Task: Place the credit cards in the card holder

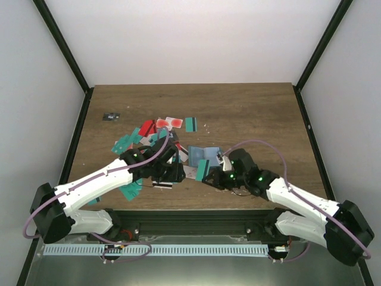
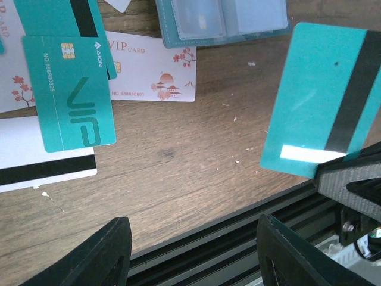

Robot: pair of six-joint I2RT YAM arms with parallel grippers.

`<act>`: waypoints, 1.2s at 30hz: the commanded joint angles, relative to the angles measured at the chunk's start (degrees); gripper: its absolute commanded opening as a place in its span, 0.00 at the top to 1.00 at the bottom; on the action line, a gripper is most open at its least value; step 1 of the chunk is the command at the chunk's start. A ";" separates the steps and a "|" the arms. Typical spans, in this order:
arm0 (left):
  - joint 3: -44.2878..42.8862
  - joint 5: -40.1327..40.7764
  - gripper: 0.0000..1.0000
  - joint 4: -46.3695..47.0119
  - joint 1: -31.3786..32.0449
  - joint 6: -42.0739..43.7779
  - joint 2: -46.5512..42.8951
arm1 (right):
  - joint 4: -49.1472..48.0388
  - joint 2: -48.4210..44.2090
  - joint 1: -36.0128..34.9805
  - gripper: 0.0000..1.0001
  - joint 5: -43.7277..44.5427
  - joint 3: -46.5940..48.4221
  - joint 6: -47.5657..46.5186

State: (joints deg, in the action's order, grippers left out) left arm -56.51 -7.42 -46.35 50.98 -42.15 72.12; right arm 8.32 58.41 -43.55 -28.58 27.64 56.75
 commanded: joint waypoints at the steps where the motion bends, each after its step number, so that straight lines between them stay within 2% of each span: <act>1: -2.05 1.68 0.39 1.13 -0.27 -6.43 -0.20 | 5.99 -0.71 3.64 0.99 -8.34 4.61 -8.38; 7: -6.50 5.54 0.32 1.23 -0.32 -9.09 1.29 | 10.78 -1.21 6.42 0.99 -11.80 7.14 -12.18; 12: -11.40 3.59 0.31 1.11 -2.10 -5.31 5.30 | 13.39 1.37 10.68 0.99 -16.04 10.67 -15.76; 18: -9.73 -10.67 0.31 10.94 -9.93 4.00 6.96 | 11.32 5.58 14.53 0.99 -17.96 13.80 -19.40; 23: -9.21 -22.50 0.32 18.44 -17.60 10.22 6.99 | 11.28 7.64 20.52 0.99 -21.40 17.98 -23.73; 29: -6.41 -36.03 0.35 28.80 -23.20 10.68 6.30 | 2.06 11.80 24.66 0.99 -33.54 19.44 -21.21; 36: -3.95 -47.53 0.36 38.37 -25.66 9.37 6.39 | -0.49 13.89 24.68 0.99 -41.06 23.47 -21.79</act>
State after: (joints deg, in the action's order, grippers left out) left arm -61.17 -45.01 -16.19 25.71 -33.21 79.20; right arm 11.55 71.96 -19.25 -62.24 46.57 35.66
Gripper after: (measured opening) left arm 0.641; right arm 0.024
